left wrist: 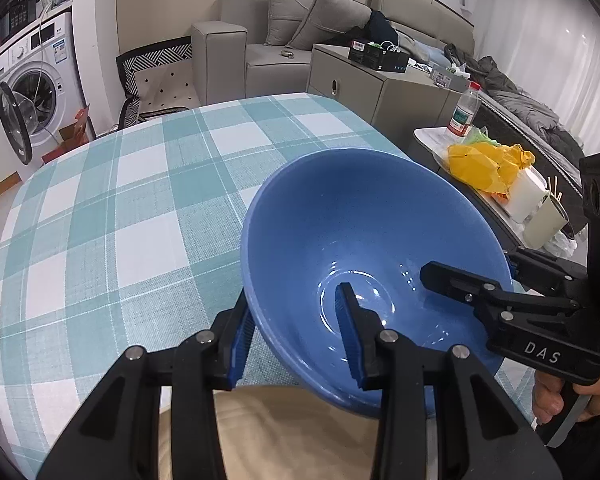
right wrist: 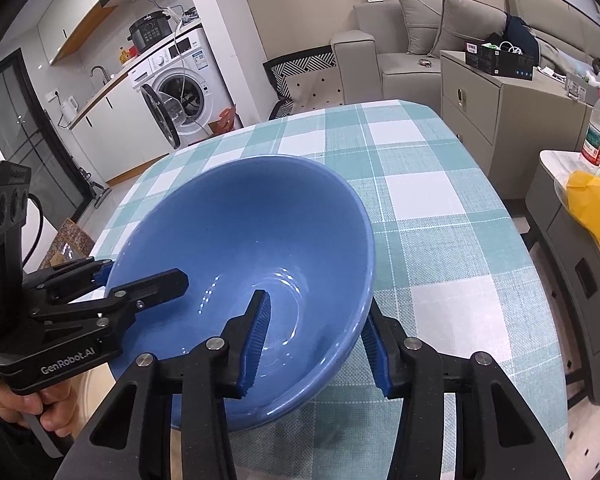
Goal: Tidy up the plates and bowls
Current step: 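Close the left tool on the bowl rim while the right tool closes too, then lift the nested blue bowls with both tools and carry them over the cream plates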
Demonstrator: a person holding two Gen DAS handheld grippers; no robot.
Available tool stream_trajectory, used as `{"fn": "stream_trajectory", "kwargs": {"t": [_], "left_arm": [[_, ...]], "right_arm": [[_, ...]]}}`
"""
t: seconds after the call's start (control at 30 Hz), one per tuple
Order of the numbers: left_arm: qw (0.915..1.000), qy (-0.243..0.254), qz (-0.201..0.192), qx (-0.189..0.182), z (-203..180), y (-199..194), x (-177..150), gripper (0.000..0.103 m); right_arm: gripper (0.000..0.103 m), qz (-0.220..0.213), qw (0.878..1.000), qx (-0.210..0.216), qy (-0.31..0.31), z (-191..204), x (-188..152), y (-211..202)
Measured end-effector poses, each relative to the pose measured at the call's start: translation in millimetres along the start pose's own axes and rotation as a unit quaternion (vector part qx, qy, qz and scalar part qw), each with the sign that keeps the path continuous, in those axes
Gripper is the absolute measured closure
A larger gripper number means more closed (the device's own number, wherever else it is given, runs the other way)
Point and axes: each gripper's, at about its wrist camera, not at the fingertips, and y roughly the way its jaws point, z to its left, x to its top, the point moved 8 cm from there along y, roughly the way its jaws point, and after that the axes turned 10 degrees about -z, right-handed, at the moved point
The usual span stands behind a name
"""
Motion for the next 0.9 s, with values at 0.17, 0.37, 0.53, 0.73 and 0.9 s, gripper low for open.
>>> {"fn": "stream_trajectory", "kwargs": {"t": [0.17, 0.37, 0.53, 0.73, 0.9], "left_arm": [[1.0, 0.004, -0.004, 0.003, -2.8, -2.2, 2.7, 0.065], [0.9999, 0.004, -0.011, 0.002, -5.6, -7.7, 6.1, 0.065], [0.9998, 0.007, -0.018, 0.002, -10.3, -13.4, 9.0, 0.065], [0.9996, 0.011, -0.027, 0.001, -15.2, -22.5, 11.9, 0.065], [0.9993, 0.01, -0.037, 0.001, -17.6, -31.9, 13.7, 0.065]], "right_arm": [[0.057, -0.001, 1.0, 0.0, 0.002, -1.0, -0.3, -1.9], [0.057, -0.004, 1.0, -0.002, 0.0, -2.2, 0.7, -6.6], [0.057, -0.012, 1.0, -0.006, -0.002, -2.9, 3.3, -15.1], [0.057, -0.021, 1.0, -0.008, -0.004, -4.1, 7.7, -24.6], [0.057, -0.032, 0.999, -0.007, -0.008, -1.6, 12.3, -35.0]]}}
